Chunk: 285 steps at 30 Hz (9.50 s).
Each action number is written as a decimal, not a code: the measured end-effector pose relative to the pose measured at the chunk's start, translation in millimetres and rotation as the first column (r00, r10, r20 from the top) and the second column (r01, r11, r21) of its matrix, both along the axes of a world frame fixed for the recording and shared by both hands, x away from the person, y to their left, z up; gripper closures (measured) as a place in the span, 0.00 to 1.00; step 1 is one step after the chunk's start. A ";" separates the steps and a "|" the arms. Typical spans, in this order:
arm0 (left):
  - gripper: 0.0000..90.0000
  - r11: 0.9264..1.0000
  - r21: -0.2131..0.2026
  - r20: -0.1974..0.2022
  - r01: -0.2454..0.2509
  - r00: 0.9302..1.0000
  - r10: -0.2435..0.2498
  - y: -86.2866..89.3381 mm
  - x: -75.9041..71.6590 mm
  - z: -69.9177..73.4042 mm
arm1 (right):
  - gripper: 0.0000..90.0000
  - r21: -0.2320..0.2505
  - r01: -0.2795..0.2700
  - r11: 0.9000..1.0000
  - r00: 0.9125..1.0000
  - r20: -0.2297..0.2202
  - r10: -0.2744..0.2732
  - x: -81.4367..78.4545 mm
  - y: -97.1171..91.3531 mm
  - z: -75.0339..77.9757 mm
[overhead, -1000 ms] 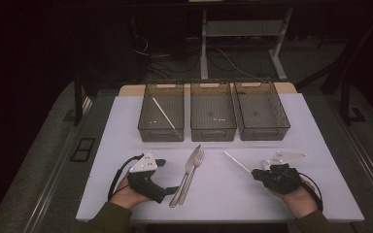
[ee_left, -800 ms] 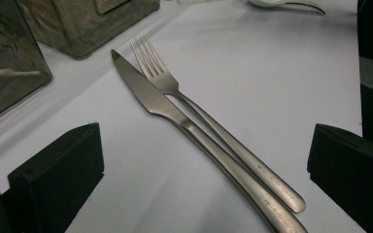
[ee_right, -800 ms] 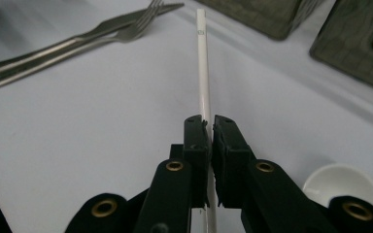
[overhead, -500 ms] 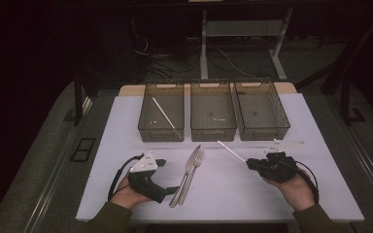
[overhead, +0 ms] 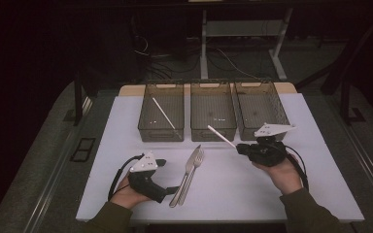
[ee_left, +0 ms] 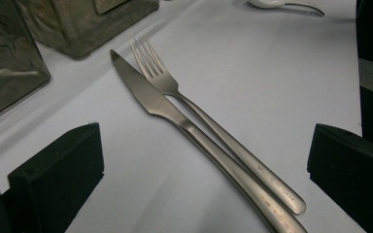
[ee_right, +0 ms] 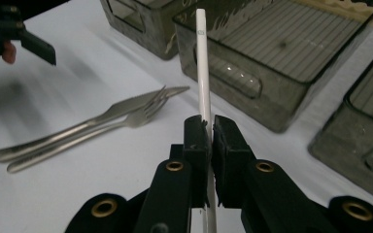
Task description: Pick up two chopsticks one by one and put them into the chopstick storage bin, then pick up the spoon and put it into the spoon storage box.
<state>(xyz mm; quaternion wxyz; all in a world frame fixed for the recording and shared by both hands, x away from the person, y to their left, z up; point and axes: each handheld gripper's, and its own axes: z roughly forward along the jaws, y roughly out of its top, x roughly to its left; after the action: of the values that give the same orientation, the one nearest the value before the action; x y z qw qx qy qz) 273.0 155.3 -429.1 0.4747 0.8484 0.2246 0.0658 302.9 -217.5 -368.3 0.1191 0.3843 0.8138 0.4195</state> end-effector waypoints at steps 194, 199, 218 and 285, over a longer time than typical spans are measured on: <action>0.00 1.000 0.008 0.001 -0.024 1.000 0.024 2.1 1.7 1.9 | 1.00 -0.189 0.026 0.982 0.976 -0.208 -0.066 -78.0 -112.5 -68.0; 0.00 1.000 0.008 0.001 -0.023 1.000 0.023 1.6 1.7 1.6 | 1.00 -0.201 0.041 0.979 0.974 -0.208 -0.084 -75.7 -116.9 -68.9; 0.00 1.000 0.010 0.001 -0.022 1.000 0.022 0.9 1.7 1.8 | 1.00 -0.237 0.151 0.960 0.968 -0.163 -0.193 -55.6 -141.4 -69.9; 0.00 0.999 0.030 -0.014 -0.020 1.000 0.021 0.3 3.8 -1.1 | 0.46 -0.127 -0.063 0.990 0.983 -0.181 0.040 -3.4 -114.0 -71.4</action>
<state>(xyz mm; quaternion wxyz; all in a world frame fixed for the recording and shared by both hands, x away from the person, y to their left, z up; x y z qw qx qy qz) 276.8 155.6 -430.2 0.4595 0.8536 0.2357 0.0679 299.5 -331.5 -439.8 0.0601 0.3903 0.8569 0.3315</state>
